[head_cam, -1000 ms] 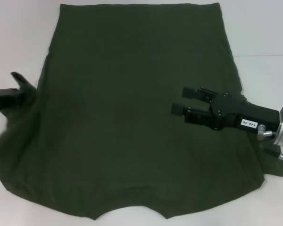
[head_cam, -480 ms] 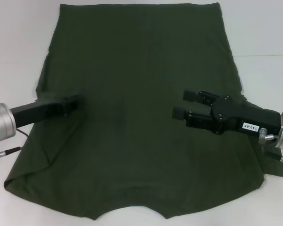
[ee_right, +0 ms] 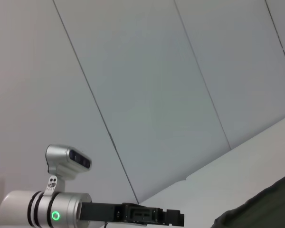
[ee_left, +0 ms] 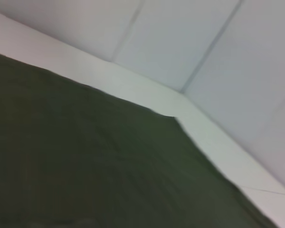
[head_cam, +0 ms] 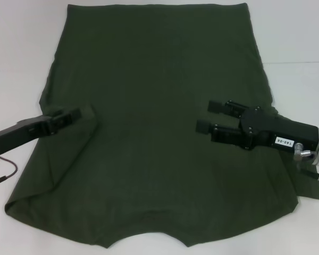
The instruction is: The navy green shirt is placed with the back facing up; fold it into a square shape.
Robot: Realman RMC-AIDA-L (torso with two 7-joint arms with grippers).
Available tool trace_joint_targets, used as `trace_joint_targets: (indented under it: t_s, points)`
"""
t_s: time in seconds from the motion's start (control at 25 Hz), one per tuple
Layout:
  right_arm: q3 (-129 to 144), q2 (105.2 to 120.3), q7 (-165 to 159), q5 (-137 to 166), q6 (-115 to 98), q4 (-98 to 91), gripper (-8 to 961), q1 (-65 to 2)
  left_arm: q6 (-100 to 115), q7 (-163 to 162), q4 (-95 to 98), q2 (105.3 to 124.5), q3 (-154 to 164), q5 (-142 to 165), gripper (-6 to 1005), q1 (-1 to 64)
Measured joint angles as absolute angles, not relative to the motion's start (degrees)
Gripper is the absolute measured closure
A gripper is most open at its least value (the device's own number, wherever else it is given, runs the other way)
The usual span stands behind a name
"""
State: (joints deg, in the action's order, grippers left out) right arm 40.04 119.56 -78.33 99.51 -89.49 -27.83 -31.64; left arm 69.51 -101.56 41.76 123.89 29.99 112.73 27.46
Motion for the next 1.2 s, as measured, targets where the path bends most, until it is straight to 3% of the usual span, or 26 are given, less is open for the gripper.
trace_joint_targets:
  t_s: [0.28,0.68,0.96,1.2]
  points:
    - [40.02,119.51,-78.55,99.44,-89.57,-27.91,58,-31.64,66.93,-101.26,40.66,124.12,29.96,113.82,257,25.89]
    - [39.99,119.43,-78.66,99.53,-89.56,-27.95,58,-31.96,64.83,-101.17,39.13,124.19,29.95,114.88,261,25.48]
    - [39.85,119.19,-88.98,99.7,-89.84,-32.15,58,-30.34,80.68,-94.52,40.09,123.66,29.49,114.63,262,25.87]
    - [39.35,117.63,-102.98,100.08,-87.19,-36.15,58,-27.67,88.08,-84.41,38.92,123.86,32.22,114.95,262,26.81]
